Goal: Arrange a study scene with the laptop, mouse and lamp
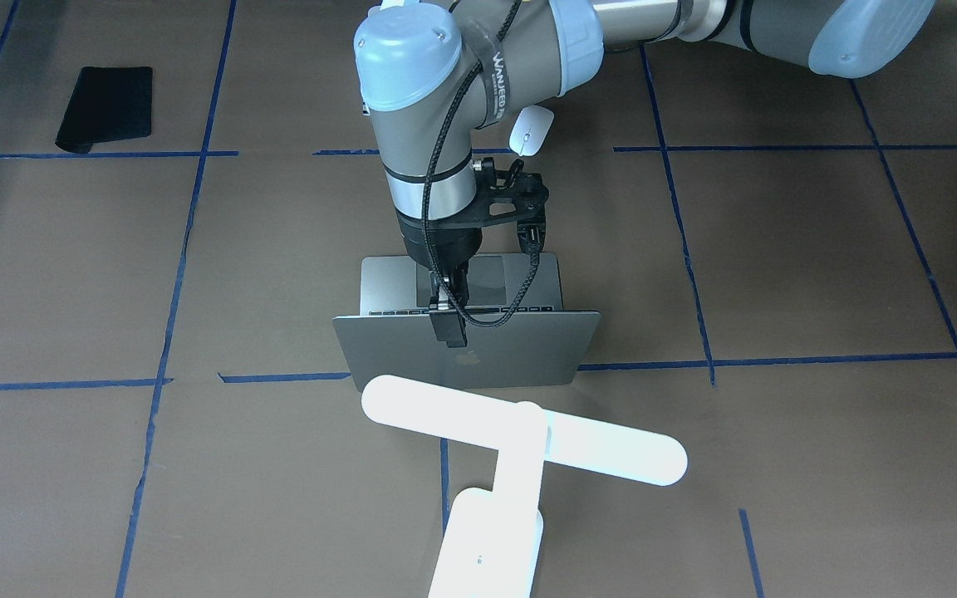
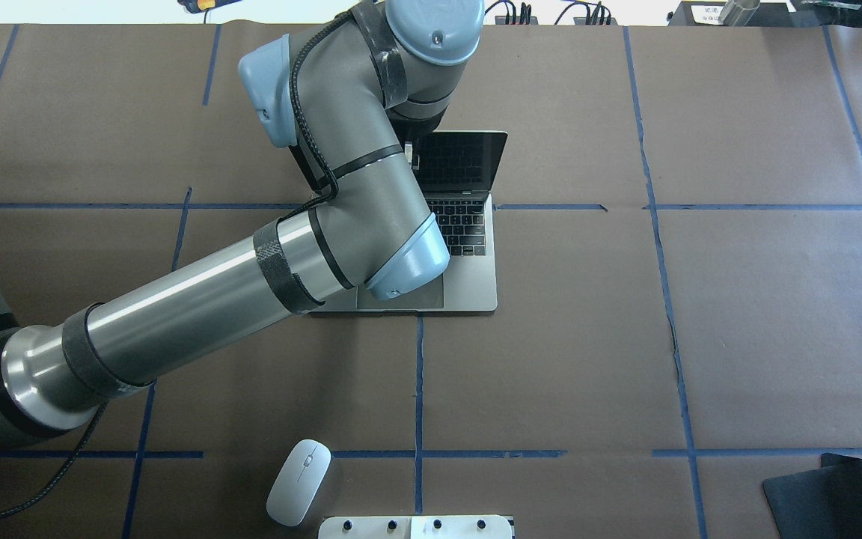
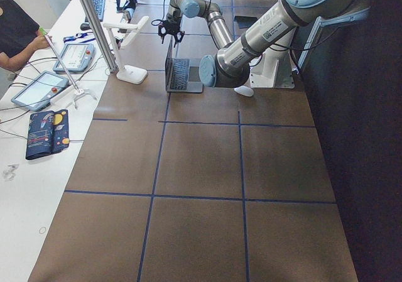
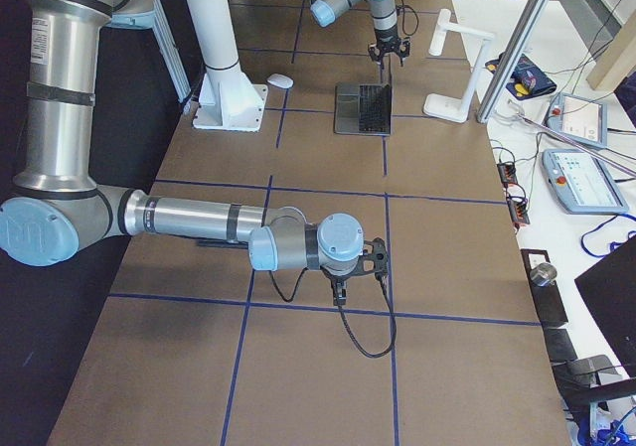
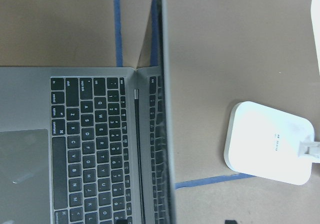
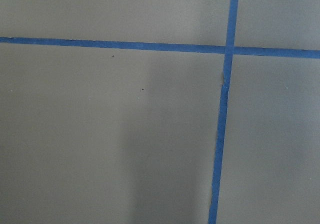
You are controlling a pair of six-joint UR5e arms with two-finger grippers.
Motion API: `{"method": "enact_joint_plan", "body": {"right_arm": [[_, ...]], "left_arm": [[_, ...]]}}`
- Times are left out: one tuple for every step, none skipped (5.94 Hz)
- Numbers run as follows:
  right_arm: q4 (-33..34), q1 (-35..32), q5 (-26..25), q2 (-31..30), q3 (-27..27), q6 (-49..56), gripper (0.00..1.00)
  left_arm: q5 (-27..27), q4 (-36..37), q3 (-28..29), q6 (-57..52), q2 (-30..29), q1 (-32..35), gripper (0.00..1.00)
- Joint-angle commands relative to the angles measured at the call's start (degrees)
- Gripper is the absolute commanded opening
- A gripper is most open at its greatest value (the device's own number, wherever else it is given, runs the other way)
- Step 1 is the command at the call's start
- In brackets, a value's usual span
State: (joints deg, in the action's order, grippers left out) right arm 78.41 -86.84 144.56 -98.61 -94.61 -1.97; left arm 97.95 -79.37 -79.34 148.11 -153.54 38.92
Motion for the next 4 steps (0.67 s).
{"method": "enact_joint_plan", "body": {"right_arm": [[-6.6, 2.9, 0.4, -0.2, -0.2, -0.8, 1.0], [-15.4, 6.6, 1.3, -0.4, -0.4, -11.7, 1.0], [-29.8, 12.7, 0.6, -3.1, -0.5, -25.2, 1.0], [-41.0, 16.6, -0.6, -7.1, -1.4, -37.0, 1.0]], "left_arm": [[0.6, 0.2, -3.7, -2.3, 0.5, 1.4, 0.72], [0.6, 0.6, -9.3, -2.4, 3.7, 1.4, 0.72], [0.8, 0.8, -15.0, -4.0, 7.3, 1.4, 0.72], [3.4, 0.9, -18.9, -7.0, 10.3, 1.5, 0.72]]}}
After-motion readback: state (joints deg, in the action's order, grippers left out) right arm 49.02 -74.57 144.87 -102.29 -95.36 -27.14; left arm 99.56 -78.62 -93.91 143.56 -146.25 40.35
